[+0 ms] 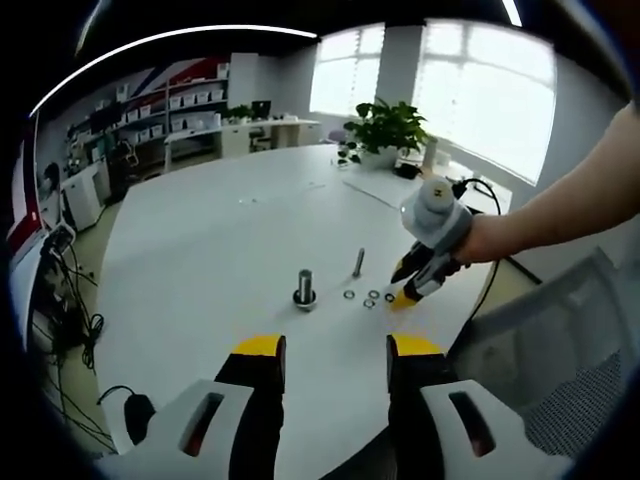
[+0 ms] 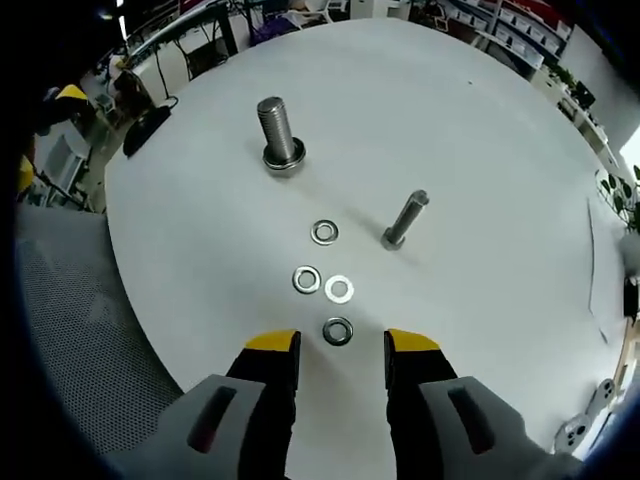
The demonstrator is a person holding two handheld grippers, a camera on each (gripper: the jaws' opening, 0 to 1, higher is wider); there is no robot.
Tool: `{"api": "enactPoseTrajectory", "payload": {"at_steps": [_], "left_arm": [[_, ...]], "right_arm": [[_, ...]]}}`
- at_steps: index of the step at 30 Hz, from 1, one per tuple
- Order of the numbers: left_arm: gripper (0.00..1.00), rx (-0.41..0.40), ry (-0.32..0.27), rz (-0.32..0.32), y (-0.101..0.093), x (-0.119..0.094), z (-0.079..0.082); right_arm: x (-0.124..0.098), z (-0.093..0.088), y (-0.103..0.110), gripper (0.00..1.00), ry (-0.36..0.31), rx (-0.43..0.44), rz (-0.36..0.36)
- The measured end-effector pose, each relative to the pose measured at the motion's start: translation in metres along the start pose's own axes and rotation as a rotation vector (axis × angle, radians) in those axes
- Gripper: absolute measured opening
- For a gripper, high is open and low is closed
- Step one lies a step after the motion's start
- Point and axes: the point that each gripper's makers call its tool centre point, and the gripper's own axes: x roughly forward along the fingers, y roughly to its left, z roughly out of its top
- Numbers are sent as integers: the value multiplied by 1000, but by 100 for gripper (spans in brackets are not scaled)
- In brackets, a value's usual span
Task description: Place the washer onto the threaded stud by aligning its center hole with the stud, sliding it down to the base, and recovering from edge contact or off-axis alignment until the washer reaches the visible bottom stop.
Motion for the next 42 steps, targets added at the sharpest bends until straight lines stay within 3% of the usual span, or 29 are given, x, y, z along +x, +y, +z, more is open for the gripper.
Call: {"api": "enactPoseTrajectory", "payload": {"at_steps": [7,12,26,32,36,42], "left_arm": [[39,4,39,-17,-5,3,-9],[39,8,103,-45,-11,8,-23],[40,-6,124,-49,-9,8,-29],[40,-19,118,-43,-6,7,-28],[40,-14,127,-48,-9,8,-30],[40,-7,136,-46,-9,8,-32]], "right_arm": [[0,2,-1,36,-10,-2,1],[0,3,-4,36,-13,-9,0],[5,4,-2,27,-5,-19,18],[6,2,3,22,23,-73,36],[6,2,2,20,75,-118,45],[6,3,-3,16,112,-69,28]]}}
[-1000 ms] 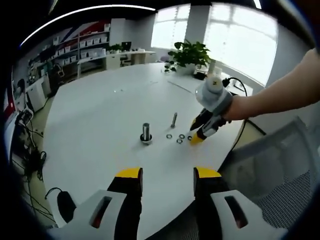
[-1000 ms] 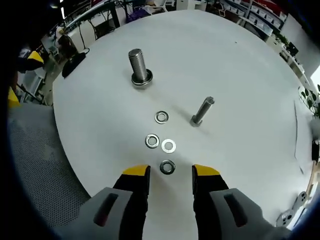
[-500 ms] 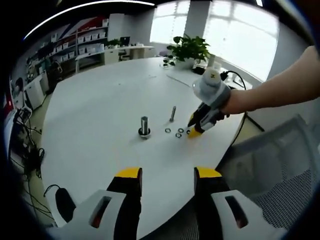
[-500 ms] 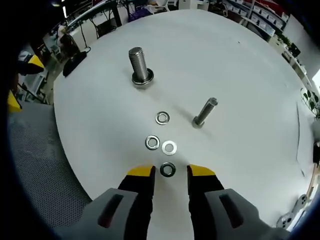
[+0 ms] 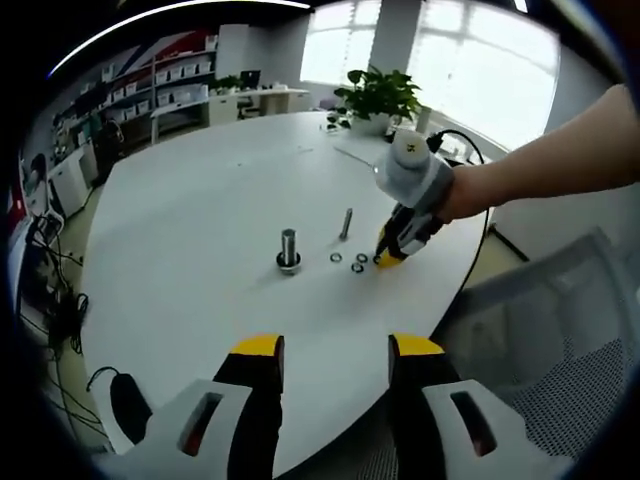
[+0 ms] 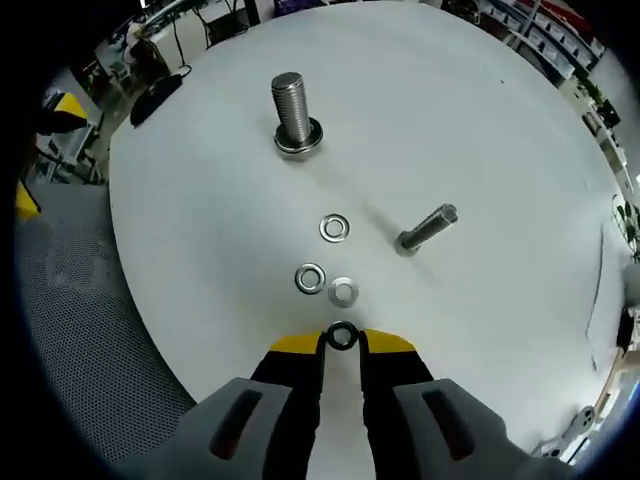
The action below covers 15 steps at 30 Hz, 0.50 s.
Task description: Place the washer onto the threaded stud by aligning its center hole with the stud, sliding it down to the base, and recovering from edge contact or off-axis alignment until the washer reaches the visible bottom stop.
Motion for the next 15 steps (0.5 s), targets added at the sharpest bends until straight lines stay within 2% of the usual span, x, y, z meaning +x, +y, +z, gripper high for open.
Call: {"api": "enactPoseTrajectory", "payload": {"at_steps": [3,10,13,15], "left_arm": [[40,-2,-2,4,1,-1,0],[40,0,-6,4,0,0,2],[39,0,-9,6,1,-1,2],[39,-1,-4,4,1,0,1]], "right_arm": [[0,-1,2,16,4,-53,7],[-1,-2,3,15,-25,-72,5],[-1,-2,5,15,-15,-108,7],[-1,-2,4,15,-14,-101,9]]}}
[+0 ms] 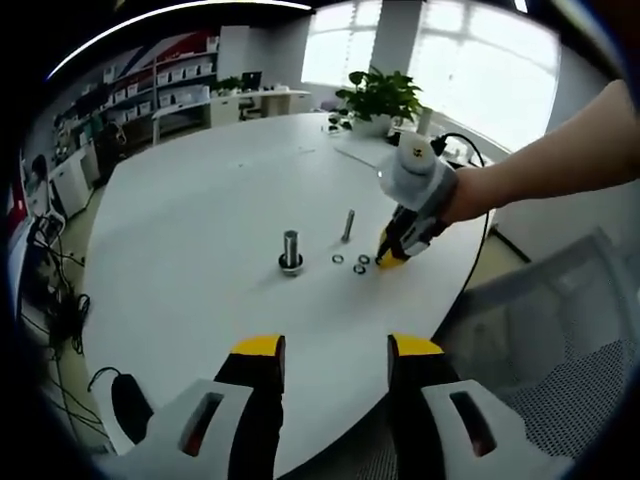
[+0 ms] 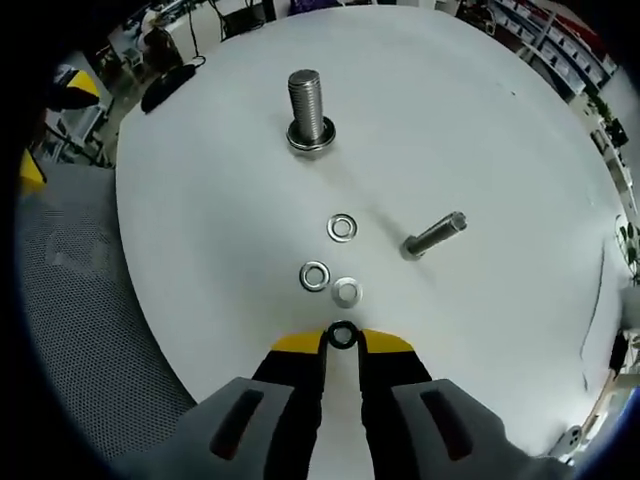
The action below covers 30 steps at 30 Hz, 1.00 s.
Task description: Place the washer onto the threaded stud by aligning its center hole with the stud, sliding it down to the base, and recovering from edge contact or off-axis alignment until the washer reaches the visible bottom stop.
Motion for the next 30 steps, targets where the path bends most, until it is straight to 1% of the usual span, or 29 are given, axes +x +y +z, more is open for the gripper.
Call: {"api": "enactPoseTrajectory", "payload": {"at_steps": [2,6,13,19,23,28,30], "left_arm": [[39,5,0,0,-1,0,1],[39,7,-1,4,0,0,1],[39,-4,-5,7,2,0,2],[39,1,-4,7,2,1,2],[39,-11,-20,13,4,-2,5],[39,-14,-21,17,6,-3,4],[39,-13,-19,16,5,-2,4]], "right_arm": [[0,0,0,15,5,4,-1],[1,1,1,15,18,-21,-14],[1,1,1,15,2,-27,-53],[0,1,-1,14,0,6,-51],[0,1,-1,14,-6,28,-49],[0,-3,1,13,13,56,-29],[-1,-4,1,13,19,51,-33]]}}
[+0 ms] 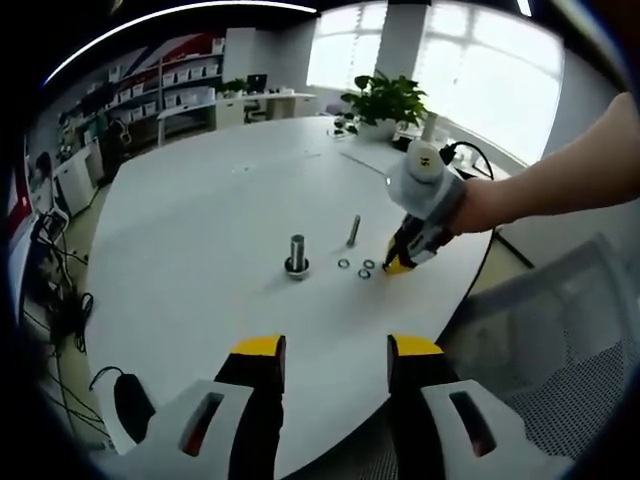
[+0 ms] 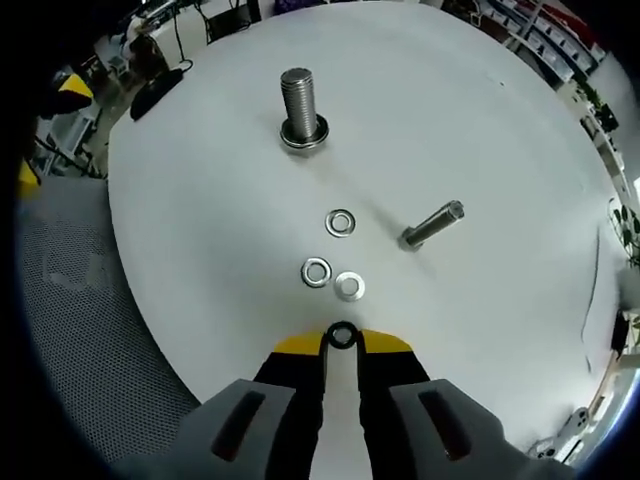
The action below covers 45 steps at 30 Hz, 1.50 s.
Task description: Place the washer onto the threaded stud by aligning its center hole with the stud, sliding it down to the base, and recovering from edge contact or off-axis alignment until the washer reaches the visible bottom stop.
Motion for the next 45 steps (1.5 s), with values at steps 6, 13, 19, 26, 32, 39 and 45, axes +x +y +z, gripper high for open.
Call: {"api": "enactPoseTrajectory", "payload": {"at_steps": [6,13,19,26,32,39,45], "left_arm": [[39,0,-5,-2,0,0,1],[39,13,-3,-9,-3,1,2],[39,12,-2,-8,-3,1,2],[39,13,1,-12,-4,1,1],[38,16,7,-14,-5,1,0],[38,19,8,-14,-4,2,1],[38,22,17,-18,-5,2,-2]], "right_arm": [[-13,7,-5,13,-11,19,2],[-33,22,-20,14,-55,31,-12],[-42,32,-28,14,-67,31,-22],[-50,42,-37,14,-73,23,-31],[-54,53,-43,14,-93,5,-44],[-50,62,-44,14,-99,-28,-40],[-49,67,-44,14,-103,-49,-39]]}}
